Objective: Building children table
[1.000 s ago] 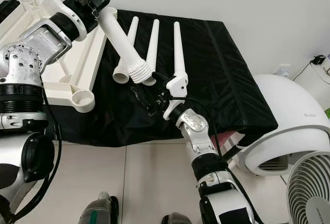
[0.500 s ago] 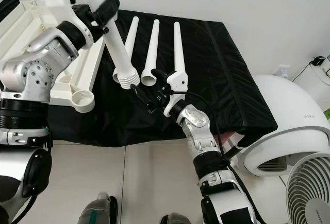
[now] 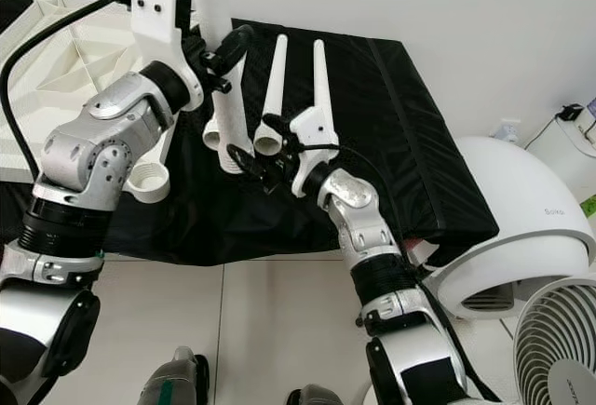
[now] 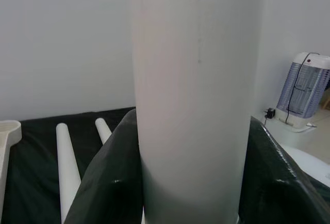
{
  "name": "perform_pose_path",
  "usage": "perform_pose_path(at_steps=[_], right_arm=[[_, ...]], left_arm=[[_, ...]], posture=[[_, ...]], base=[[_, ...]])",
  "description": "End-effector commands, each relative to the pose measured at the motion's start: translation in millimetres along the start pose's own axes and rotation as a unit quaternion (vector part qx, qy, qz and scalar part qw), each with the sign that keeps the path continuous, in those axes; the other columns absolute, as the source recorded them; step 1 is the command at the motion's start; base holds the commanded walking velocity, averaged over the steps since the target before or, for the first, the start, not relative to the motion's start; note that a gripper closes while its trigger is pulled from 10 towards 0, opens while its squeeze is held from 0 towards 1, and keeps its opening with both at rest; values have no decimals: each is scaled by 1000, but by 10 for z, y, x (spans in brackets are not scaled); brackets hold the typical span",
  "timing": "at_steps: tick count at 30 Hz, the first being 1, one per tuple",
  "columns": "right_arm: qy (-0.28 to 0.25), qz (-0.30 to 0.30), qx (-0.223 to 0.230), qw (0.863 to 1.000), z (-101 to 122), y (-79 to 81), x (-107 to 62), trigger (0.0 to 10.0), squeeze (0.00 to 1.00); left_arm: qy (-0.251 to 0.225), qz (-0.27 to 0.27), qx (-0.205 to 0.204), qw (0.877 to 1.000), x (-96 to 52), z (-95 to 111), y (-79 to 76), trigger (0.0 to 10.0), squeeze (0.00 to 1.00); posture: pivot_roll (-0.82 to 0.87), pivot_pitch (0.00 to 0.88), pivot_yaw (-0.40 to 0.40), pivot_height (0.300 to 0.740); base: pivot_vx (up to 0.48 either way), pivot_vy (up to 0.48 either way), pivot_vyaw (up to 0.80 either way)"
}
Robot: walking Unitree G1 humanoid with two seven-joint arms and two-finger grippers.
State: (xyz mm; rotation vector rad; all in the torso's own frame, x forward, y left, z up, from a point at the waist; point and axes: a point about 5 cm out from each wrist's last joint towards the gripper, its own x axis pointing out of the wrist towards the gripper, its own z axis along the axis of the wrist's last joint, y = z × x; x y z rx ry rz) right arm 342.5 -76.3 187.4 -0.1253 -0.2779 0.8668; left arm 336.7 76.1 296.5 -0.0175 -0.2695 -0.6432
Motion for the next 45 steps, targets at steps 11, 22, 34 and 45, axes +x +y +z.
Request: perform_pose_path(at_steps=[11,22,34,45], right_arm=[[19,4,-14,1000,144,-98,183,10000,0],[43,-10,26,999,32,-136,206,0,0],[43,-37,42,997,2,-160,245,4863,0],[34,-44,46,997,15,-136,292,10000,0]], left_arm=[[-13,-46,31,998,-11,-42,-274,10000,0],[-21,-49,30,998,-7,-19,-323,10000,0],[-28,-58,28,997,12,9,-398,10000,0],[-24,-70,23,997,18,-18,-469,10000,0]], posture=[[101,0,-141,740],[98,0,-143,740],[97,0,-137,740],[102,0,-132,740]], base=[[0,0,0],[0,0,0],[0,0,0],[0,0,0]])
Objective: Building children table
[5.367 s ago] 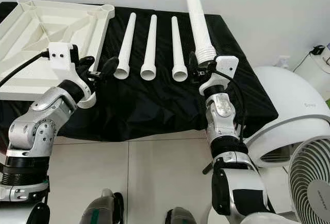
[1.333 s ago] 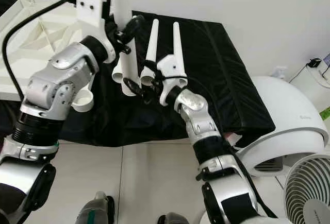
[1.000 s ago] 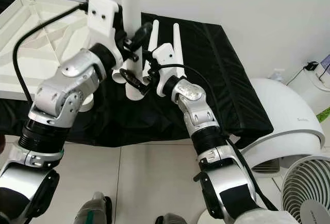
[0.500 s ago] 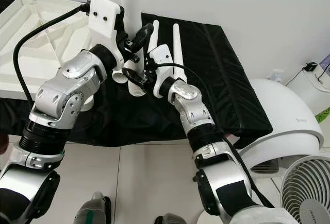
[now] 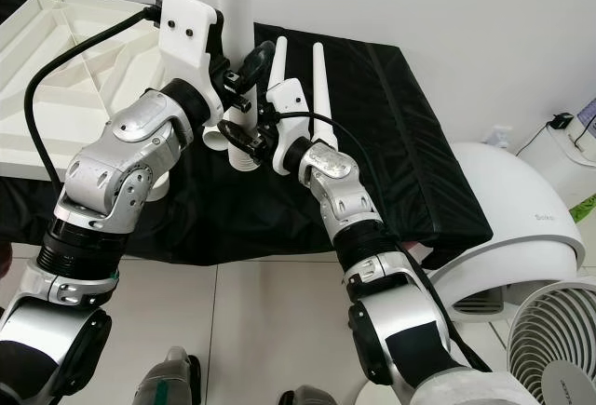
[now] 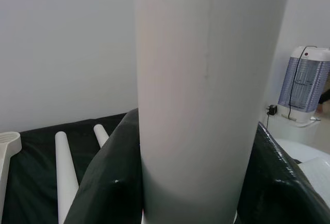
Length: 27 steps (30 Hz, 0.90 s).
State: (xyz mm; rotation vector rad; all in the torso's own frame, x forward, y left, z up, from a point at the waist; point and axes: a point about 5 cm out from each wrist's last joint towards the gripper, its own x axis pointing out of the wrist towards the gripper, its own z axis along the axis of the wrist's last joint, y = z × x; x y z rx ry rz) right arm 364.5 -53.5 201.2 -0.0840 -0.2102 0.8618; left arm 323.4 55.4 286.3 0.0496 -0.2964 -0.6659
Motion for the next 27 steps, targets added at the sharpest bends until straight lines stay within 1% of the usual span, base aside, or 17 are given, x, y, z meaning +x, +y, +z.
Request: perform_pose_path(at_steps=[1,2,3,8,9,10,11,12,13,16,18,19,20,23,25,26,27], right_arm=[[10,-40,14,999,-46,-95,-41,10000,0],[10,-40,14,999,-46,-95,-41,10000,0],[8,-43,13,999,-46,-102,-42,10000,0],[1,-61,20,998,-33,-137,-39,10000,0],[0,-70,21,997,-37,-152,-44,10000,0],[0,-70,21,997,-37,-152,-44,10000,0],[0,-76,22,997,-40,-162,-47,10000,0],[0,-76,22,997,-40,-162,-47,10000,0],[-3,-104,36,994,-57,-212,-74,10000,0],[-4,-113,42,993,-63,-228,-83,10000,0],[-13,-142,53,988,-68,-285,-125,10000,0],[-13,-142,53,988,-68,-285,-125,10000,0],[-19,-165,63,984,-70,-324,-156,10000,0],[-39,-216,94,971,-77,-406,-251,10000,0],[-41,-221,96,970,-79,-413,-264,10000,0],[-43,-226,96,968,-88,-415,-285,10000,0],[-44,-233,103,966,-107,-413,-315,10000,0]], left_arm=[[-24,-54,-16,998,30,80,-207,10000,55],[-24,-54,-16,998,30,80,-207,10000,55],[-25,-55,-28,998,26,79,-199,10000,1000],[-25,-66,-63,996,1,96,-178,10000,1000],[-29,-75,-85,993,-10,118,-175,10000,1000],[-29,-75,-85,993,-10,118,-175,10000,1000],[-33,-81,-101,991,-18,134,-175,10000,1000],[-33,-81,-101,991,-18,134,-175,10000,1000],[-49,-98,-147,983,-58,197,-167,10000,0],[-54,-101,-160,980,-70,213,-162,10000,0],[-67,-92,-187,976,-108,250,-99,10000,0],[-67,-92,-187,976,-108,250,-99,10000,0],[-64,-78,-199,975,-135,231,-31,10000,0],[-23,-11,-195,980,-230,38,183,10000,0],[-14,1,-197,980,-247,-1,212,10000,0],[-4,20,-196,980,-279,-65,260,10000,0],[17,54,-197,979,-322,-163,330,10000,0]], posture=[[102,0,-131,740],[102,0,-131,740],[102,0,-130,740],[104,0,-124,740],[105,0,-123,740],[105,0,-123,740],[105,0,-123,740],[105,0,-123,740],[109,0,-122,740],[109,0,-122,740],[115,0,-120,740],[115,0,-120,740],[117,0,-115,740],[117,0,-104,740],[117,0,-104,740],[113,0,-93,740],[112,0,-90,740]], base=[[0,0,0],[0,0,0],[0,0,0],[0,0,0],[0,0,0],[0,0,0],[0,0,0],[0,0,0],[0,0,0],[0,0,0],[0,0,0],[0,0,0],[0,0,0],[0,0,0],[0,0,0],[0,0,0],[0,0,0]])
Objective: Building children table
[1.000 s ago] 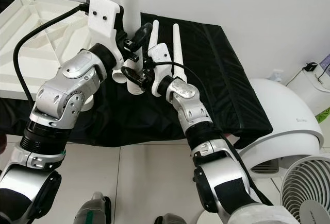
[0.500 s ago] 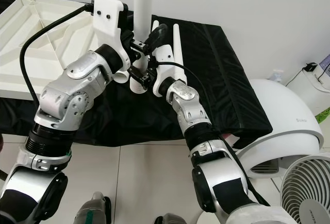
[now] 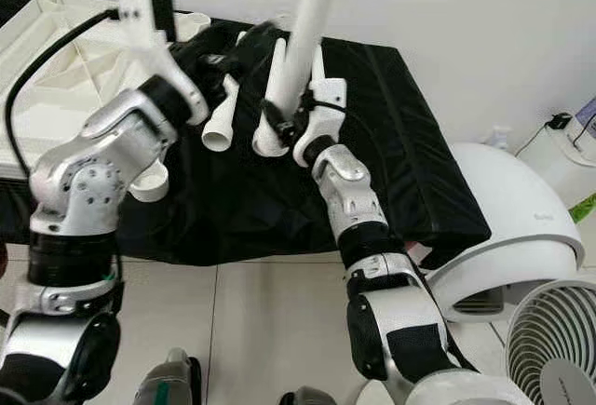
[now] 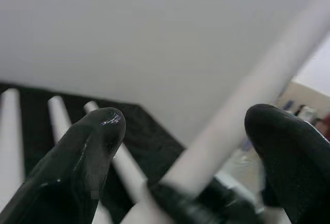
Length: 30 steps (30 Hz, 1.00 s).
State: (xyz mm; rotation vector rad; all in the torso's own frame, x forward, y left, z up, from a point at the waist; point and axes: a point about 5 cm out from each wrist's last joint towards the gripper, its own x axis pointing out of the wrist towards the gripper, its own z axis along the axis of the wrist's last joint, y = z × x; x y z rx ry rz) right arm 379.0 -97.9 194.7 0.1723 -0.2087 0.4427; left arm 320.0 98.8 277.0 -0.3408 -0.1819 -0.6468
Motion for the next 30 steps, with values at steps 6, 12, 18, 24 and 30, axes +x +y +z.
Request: perform_pose_path(at_steps=[6,12,18,24,30], right_arm=[[-36,-37,7,999,-17,-51,-190,10000,0],[-86,-43,-6,995,50,-9,-298,10000,0],[-121,-70,-18,990,102,-14,-390,10000,0],[-119,-75,-34,990,89,17,-446,10000,0],[-106,-66,-62,990,58,73,-463,10000,0]], left_arm=[[34,153,54,986,-202,-227,397,10000,0],[33,213,78,973,-340,-318,566,10000,0],[21,230,96,968,-461,-461,526,10000,0],[-6,236,134,963,-523,-492,466,10000,0],[-20,240,150,959,-588,-534,497,10000,0]], posture=[[108,0,-78,740],[99,0,-72,740],[83,0,-65,740],[61,1,-67,740],[44,9,-78,740]], base=[[0,0,0],[0,0,0],[0,0,0],[0,0,0],[0,0,0]])
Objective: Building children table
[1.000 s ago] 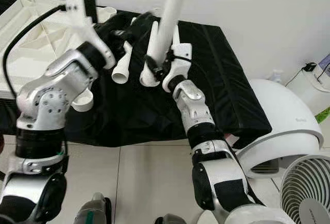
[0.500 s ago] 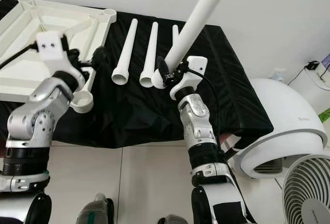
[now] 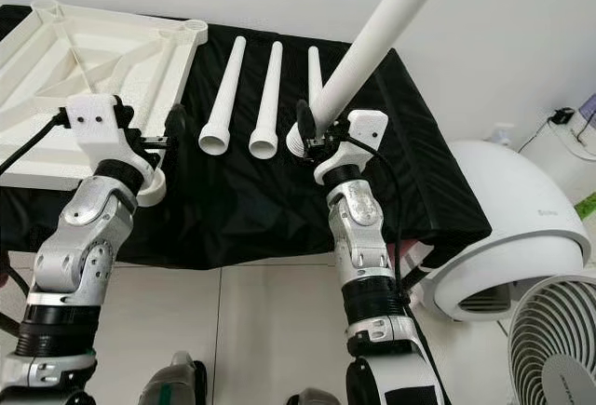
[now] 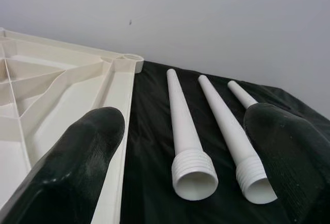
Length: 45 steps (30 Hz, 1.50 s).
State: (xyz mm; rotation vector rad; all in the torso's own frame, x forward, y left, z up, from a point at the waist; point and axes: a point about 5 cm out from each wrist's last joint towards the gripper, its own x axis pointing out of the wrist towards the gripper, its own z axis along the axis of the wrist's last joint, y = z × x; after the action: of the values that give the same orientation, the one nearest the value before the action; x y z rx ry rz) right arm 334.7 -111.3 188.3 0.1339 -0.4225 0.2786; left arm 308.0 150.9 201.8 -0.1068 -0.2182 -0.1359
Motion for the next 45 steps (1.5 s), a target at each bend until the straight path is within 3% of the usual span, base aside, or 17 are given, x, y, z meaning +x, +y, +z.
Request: perform_pose_path(at_steps=[1,12,35,45], right_arm=[[-2,4,-14,1000,20,11,1,10000,0],[0,2,-13,1000,-11,49,-15,10000,0],[6,-12,-30,999,-28,-27,-37,10000,0],[8,-14,-31,999,-37,-38,-53,10000,0]], left_arm=[[-5,6,9,1000,1,-23,-22,10000,0],[-13,19,11,1000,8,-34,-68,10000,0],[-20,21,20,999,57,-47,-20,10000,0],[-21,20,24,999,62,-46,-17,10000,0]], posture=[[54,10,-78,740],[76,6,-71,740],[77,0,-68,740],[80,0,-67,740]], base=[[0,0,0],[0,0,0],[0,0,0],[0,255,0]])
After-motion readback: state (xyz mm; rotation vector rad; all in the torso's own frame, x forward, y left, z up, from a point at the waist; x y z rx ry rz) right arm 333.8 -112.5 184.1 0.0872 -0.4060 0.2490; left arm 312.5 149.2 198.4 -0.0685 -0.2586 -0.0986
